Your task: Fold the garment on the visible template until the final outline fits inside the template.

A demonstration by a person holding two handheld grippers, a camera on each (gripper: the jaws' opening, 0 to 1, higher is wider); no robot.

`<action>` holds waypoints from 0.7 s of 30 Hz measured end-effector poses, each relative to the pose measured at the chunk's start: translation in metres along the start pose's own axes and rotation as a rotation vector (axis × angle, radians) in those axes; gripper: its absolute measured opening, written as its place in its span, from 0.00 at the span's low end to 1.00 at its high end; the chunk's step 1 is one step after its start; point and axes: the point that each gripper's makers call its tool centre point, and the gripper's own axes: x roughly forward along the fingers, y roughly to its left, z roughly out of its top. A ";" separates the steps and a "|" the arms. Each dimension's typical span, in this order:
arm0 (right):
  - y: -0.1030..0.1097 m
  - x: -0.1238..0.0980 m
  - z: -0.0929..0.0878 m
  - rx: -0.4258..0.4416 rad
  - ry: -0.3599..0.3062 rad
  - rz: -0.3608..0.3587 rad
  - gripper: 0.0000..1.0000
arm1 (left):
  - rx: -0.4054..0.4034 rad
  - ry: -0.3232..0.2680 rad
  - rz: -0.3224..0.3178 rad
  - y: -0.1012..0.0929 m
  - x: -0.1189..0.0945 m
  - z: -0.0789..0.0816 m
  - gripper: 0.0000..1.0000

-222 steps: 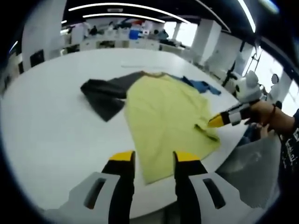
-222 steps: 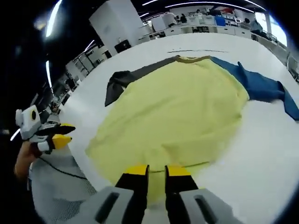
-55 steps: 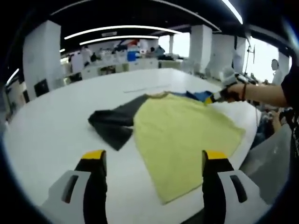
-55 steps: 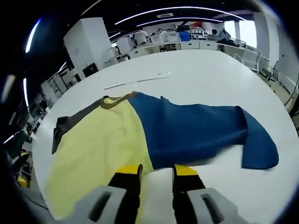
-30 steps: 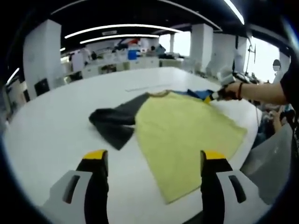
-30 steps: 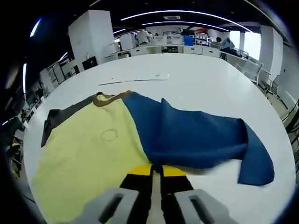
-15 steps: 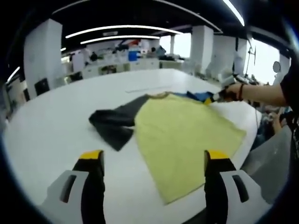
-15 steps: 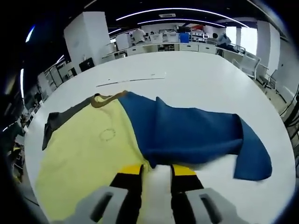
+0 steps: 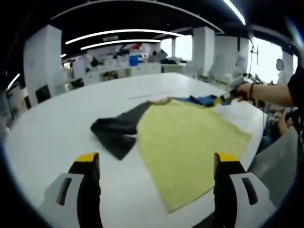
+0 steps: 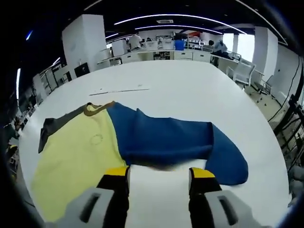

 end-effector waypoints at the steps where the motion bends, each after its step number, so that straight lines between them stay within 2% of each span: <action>1: -0.004 -0.001 0.000 -0.001 -0.003 -0.005 0.49 | -0.002 -0.002 0.000 0.000 0.000 0.000 0.97; 8: -0.026 -0.005 0.005 0.004 -0.039 -0.043 0.51 | 0.006 -0.003 -0.007 -0.005 0.000 0.002 0.99; 15: -0.045 0.000 -0.001 -0.013 -0.016 -0.080 0.47 | 0.005 0.009 -0.012 -0.007 -0.001 0.002 0.99; 19: -0.042 0.006 -0.007 -0.025 0.002 -0.058 0.34 | 0.005 0.009 -0.011 -0.008 0.000 0.003 0.99; 21: -0.046 0.009 -0.011 -0.031 0.016 -0.069 0.33 | 0.006 0.012 -0.011 -0.008 0.001 0.002 0.99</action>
